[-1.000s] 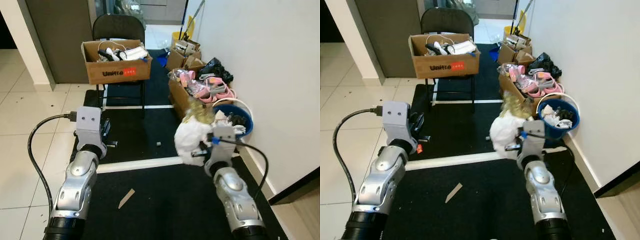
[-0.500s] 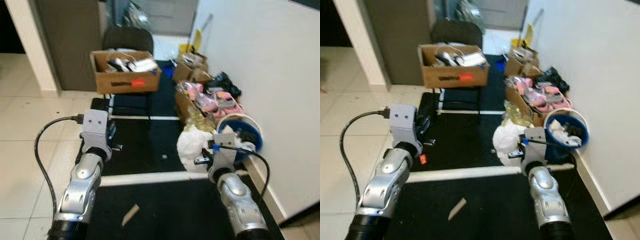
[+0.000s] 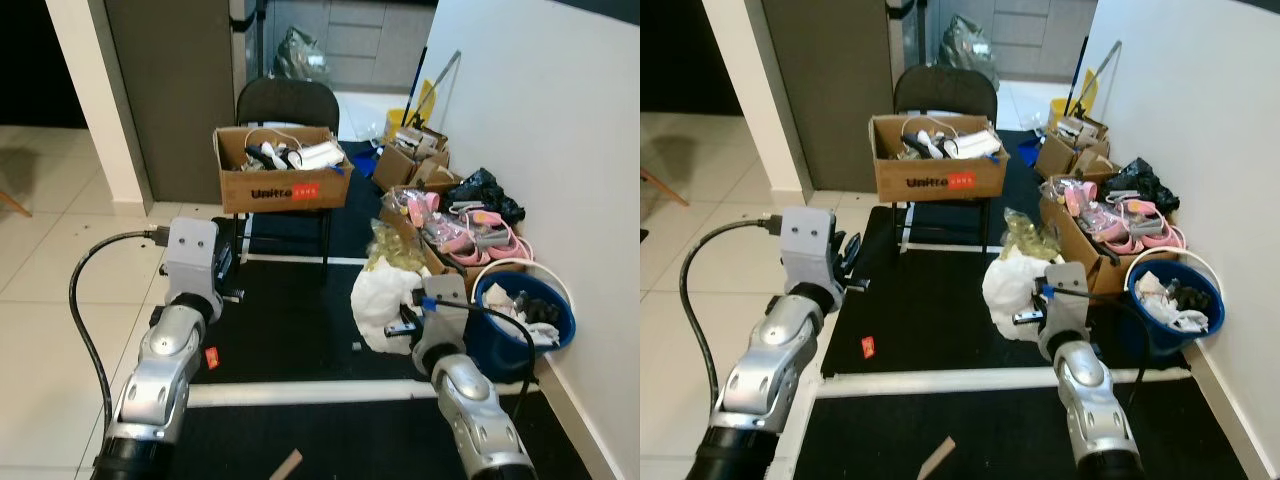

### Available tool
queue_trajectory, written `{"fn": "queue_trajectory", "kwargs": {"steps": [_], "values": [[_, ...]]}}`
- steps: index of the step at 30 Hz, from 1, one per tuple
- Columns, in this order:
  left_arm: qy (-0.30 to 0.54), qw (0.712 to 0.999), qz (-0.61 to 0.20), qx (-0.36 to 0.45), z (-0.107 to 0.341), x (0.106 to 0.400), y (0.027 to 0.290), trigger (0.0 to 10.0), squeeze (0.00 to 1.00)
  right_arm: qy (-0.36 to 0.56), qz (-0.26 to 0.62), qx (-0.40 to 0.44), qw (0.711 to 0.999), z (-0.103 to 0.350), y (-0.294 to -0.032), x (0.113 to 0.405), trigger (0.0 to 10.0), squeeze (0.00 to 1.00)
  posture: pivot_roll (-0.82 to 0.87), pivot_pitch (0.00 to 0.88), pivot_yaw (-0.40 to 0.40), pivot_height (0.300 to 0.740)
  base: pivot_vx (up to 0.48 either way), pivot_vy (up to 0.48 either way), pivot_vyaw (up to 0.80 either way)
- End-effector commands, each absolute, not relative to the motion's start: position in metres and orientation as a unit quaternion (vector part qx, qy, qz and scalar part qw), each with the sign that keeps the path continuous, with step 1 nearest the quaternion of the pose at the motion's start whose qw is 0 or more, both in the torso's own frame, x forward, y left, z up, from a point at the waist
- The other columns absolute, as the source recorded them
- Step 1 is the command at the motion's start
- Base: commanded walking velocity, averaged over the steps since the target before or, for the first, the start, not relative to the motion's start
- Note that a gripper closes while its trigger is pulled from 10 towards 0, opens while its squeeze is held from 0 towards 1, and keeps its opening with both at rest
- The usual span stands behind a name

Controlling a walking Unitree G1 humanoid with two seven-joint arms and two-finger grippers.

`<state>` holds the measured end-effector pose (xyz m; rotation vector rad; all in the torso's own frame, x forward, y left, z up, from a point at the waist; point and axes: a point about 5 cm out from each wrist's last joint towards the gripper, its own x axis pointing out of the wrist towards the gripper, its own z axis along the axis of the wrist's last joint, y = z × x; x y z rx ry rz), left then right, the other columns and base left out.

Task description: Picking trash to rubbish bin

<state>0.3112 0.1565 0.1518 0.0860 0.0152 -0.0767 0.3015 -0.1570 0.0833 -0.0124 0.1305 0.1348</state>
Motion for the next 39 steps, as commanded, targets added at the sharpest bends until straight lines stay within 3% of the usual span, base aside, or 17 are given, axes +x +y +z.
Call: {"fn": "queue_trajectory", "kwargs": {"steps": [1, 6, 39], "values": [[0.014, 0.998, -0.042, 0.042, 0.150, 0.310, 0.154, 10.0, 0.00, 0.069, 0.075, -0.009, 0.995, 0.080, -0.155, 0.299, 10.0, 0.00, -0.05, 0.038, -0.026, 0.740, 0.356, 0.000, -0.64], [0.015, 0.998, -0.043, 0.039, 0.150, 0.310, 0.154, 10.0, 0.00, 0.078, 0.083, -0.004, 0.994, 0.075, -0.151, 0.295, 10.0, 0.00, -0.05, 0.046, -0.025, 0.740, 0.358, 0.000, -0.66], [0.024, 0.999, -0.032, 0.030, 0.143, 0.305, 0.155, 10.0, 0.00, 0.040, 0.066, 0.005, 0.997, 0.087, -0.159, 0.304, 10.0, 0.00, -0.04, 0.043, -0.054, 0.740, 0.389, 0.000, 0.00]]}}
